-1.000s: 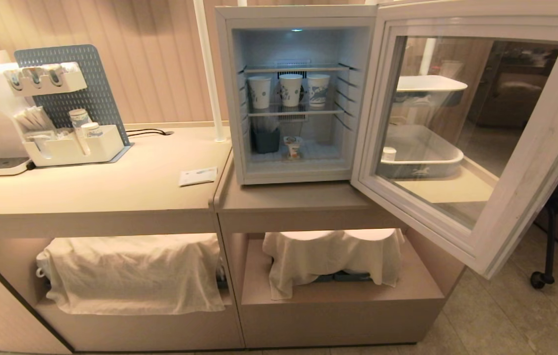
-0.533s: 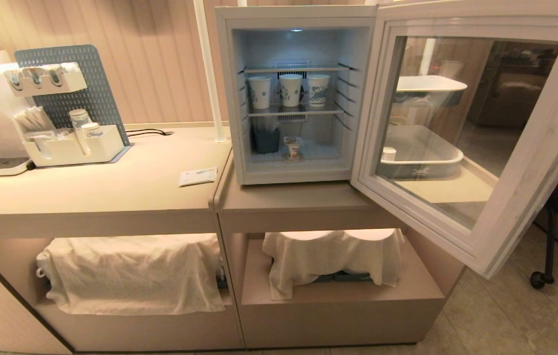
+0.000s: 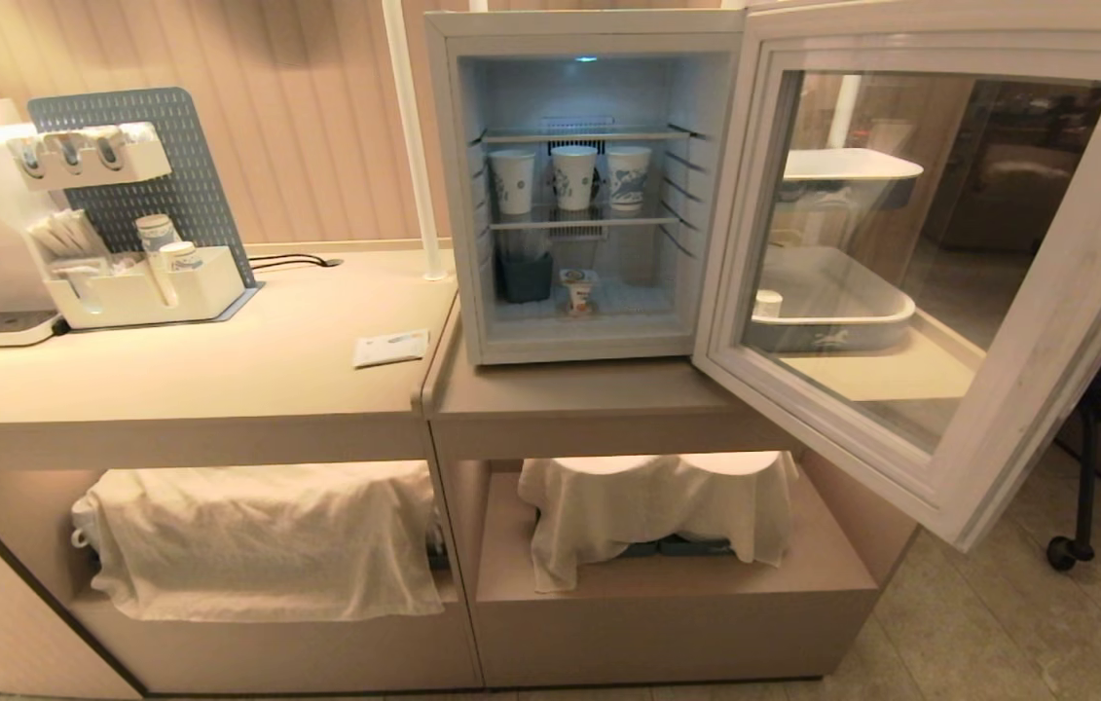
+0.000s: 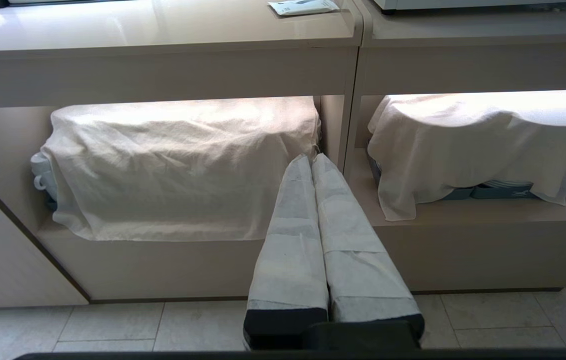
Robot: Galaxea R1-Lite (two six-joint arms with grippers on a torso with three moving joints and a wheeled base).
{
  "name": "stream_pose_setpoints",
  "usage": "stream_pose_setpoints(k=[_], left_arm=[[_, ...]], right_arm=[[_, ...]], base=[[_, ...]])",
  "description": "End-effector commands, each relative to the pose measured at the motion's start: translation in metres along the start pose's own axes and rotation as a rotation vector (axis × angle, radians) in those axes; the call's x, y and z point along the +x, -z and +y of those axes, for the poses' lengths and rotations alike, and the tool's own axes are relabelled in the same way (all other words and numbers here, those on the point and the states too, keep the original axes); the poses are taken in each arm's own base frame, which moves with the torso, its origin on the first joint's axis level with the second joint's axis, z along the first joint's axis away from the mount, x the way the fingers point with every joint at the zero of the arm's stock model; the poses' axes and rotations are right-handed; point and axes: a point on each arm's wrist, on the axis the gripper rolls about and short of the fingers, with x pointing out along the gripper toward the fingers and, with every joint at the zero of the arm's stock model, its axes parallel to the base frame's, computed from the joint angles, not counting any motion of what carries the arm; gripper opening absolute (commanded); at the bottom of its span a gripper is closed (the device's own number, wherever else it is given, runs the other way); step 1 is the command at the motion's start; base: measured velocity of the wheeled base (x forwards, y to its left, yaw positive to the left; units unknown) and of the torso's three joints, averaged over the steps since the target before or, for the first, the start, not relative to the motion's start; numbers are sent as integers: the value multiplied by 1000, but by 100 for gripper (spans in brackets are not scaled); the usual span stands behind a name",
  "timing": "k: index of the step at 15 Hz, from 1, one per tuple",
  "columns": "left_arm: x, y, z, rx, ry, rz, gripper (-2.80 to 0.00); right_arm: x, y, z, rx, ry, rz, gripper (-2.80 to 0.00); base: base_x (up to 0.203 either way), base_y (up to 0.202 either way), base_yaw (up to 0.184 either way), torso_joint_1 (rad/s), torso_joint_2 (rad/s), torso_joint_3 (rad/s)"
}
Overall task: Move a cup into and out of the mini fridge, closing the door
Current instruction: Close the freezer door
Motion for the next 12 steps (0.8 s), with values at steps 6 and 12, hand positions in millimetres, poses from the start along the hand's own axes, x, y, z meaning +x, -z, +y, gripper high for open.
stream_pose_setpoints(k=[6,12], left_arm=[[0,0,0,0,0,0,-280],[0,0,0,0,0,0,-280]], right_arm=[[59,4,-16,-14,132,167,0],[95,-22,-31,-14,219,107,0]], base=[[0,0,0,0,0,0],[0,0,0,0,0,0]])
